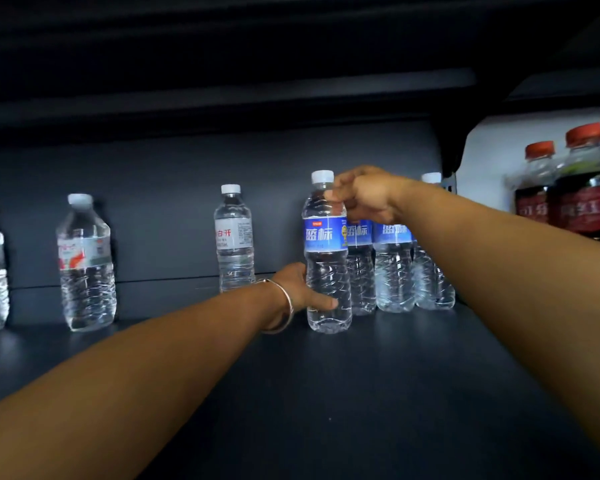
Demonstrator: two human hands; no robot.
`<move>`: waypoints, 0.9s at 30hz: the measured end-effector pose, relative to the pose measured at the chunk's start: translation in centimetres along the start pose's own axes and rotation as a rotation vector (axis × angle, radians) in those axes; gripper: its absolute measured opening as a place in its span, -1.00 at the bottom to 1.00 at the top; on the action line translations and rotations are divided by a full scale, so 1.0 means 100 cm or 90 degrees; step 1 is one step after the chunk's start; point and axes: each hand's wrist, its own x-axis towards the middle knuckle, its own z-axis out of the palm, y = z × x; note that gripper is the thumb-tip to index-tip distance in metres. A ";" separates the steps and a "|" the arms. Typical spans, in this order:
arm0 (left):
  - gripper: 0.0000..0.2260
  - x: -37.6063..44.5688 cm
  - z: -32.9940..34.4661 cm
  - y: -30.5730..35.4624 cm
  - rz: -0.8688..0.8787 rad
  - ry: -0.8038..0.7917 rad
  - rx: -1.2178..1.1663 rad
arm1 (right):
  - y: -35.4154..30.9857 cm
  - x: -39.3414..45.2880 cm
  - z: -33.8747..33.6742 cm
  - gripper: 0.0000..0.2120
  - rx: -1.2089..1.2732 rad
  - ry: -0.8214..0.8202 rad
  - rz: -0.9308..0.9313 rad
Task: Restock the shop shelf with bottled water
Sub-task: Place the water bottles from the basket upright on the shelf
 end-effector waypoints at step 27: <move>-0.43 0.045 0.011 0.001 -0.036 0.128 0.335 | 0.023 -0.020 -0.003 -0.84 -0.369 0.002 0.041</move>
